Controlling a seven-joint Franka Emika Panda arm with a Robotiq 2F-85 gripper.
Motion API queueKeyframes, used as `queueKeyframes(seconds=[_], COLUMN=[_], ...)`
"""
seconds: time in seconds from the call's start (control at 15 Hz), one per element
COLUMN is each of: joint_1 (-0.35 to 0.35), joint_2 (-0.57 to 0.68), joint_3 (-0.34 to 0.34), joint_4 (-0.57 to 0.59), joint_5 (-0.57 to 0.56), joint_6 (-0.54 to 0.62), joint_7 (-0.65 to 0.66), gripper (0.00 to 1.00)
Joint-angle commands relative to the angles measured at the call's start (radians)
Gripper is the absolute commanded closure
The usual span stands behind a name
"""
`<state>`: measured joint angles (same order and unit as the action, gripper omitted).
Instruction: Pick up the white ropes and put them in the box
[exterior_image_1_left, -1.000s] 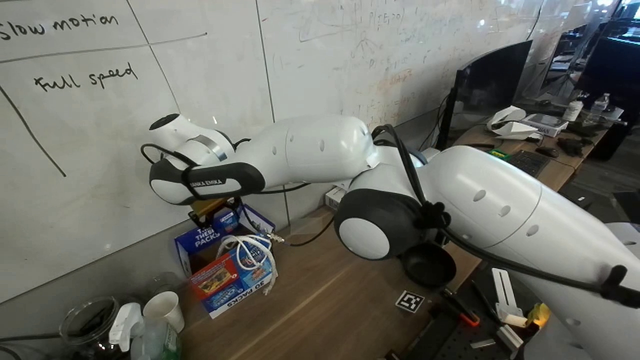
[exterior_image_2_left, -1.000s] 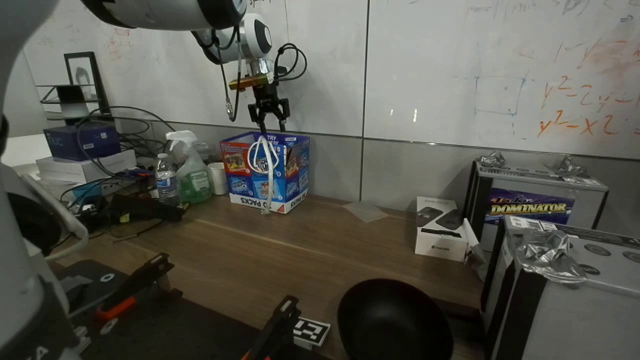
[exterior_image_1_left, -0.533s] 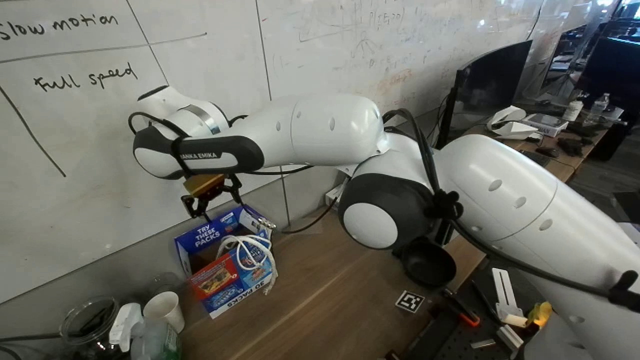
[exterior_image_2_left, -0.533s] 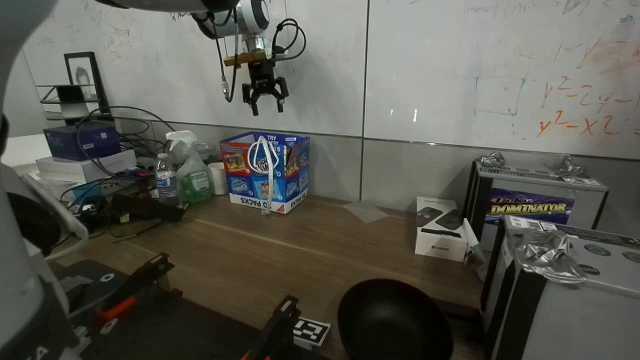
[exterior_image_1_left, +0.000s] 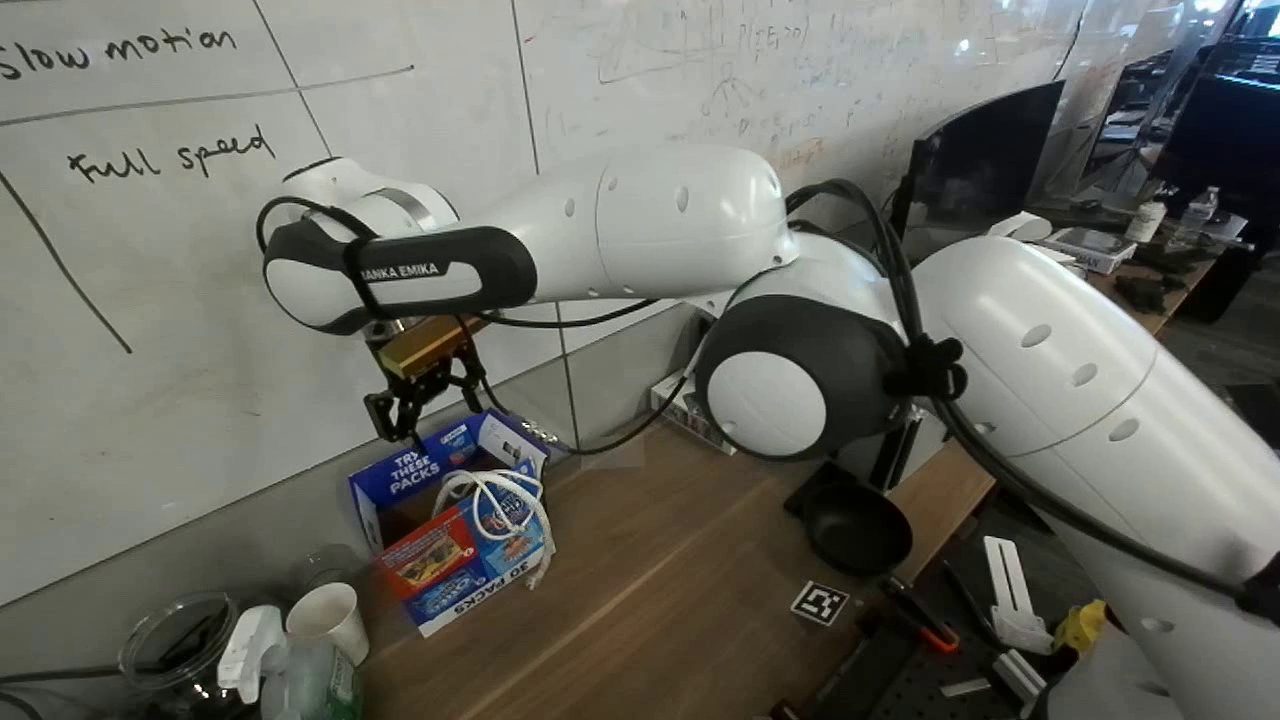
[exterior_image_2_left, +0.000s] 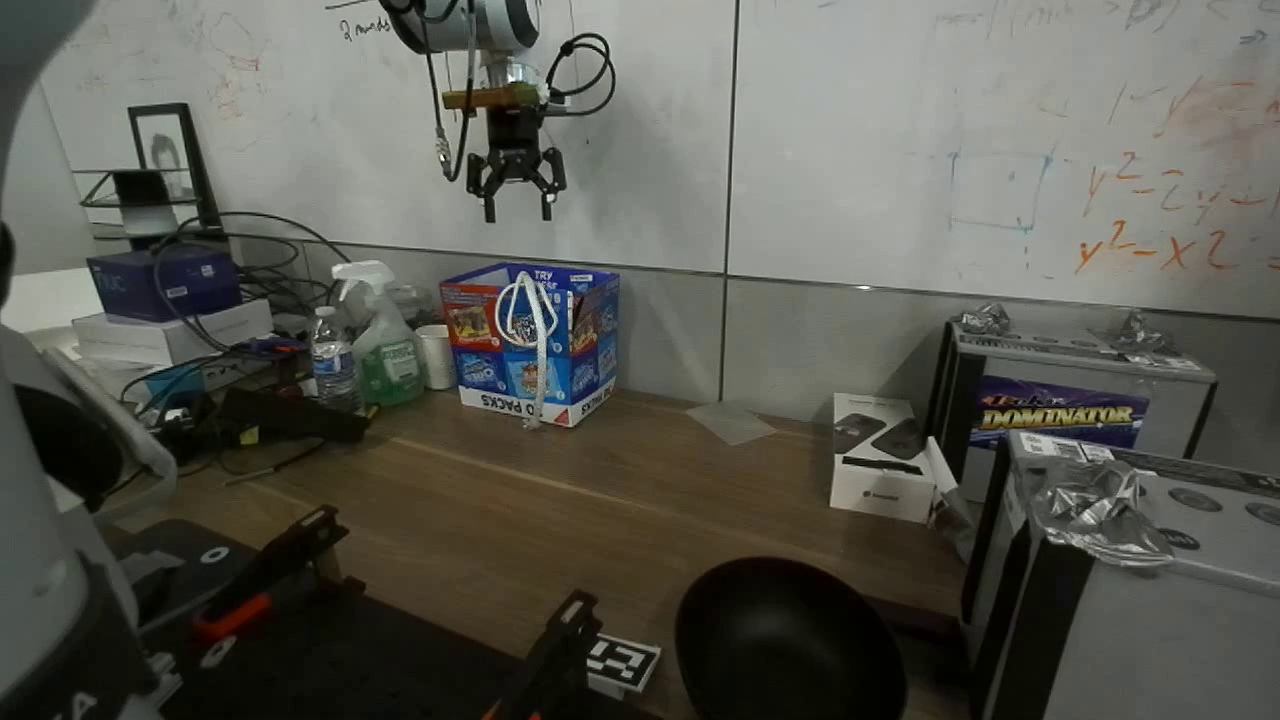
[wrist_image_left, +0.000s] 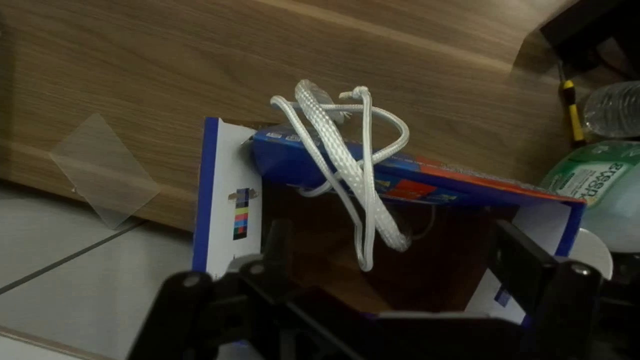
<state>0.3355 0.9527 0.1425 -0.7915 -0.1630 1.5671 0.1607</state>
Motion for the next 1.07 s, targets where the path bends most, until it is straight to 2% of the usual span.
queueKeyframes(seconds=[0.0, 0.47, 0.6, 0.67, 1.0], joint_1=[-0.042, -0.122, -0.148, -0.137, -0.172], joint_2=[-0.153, -0.305, -0.356, -0.382, -0.519], joint_3=[0.019, 0.008, 0.013, -0.013, -0.004], joint_4=[-0.237, -0.546, -0.640, -0.681, -0.923], joint_5=[0.010, 0.020, 0.034, 0.065, 0.159], joint_6=[0.088, 0.261, 0.272, 0.262, 0.288], joint_7=[-0.030, 0.025, 0.040, 0.032, -0.017], gripper=[0.00, 0.00, 0.00, 0.00, 0.00])
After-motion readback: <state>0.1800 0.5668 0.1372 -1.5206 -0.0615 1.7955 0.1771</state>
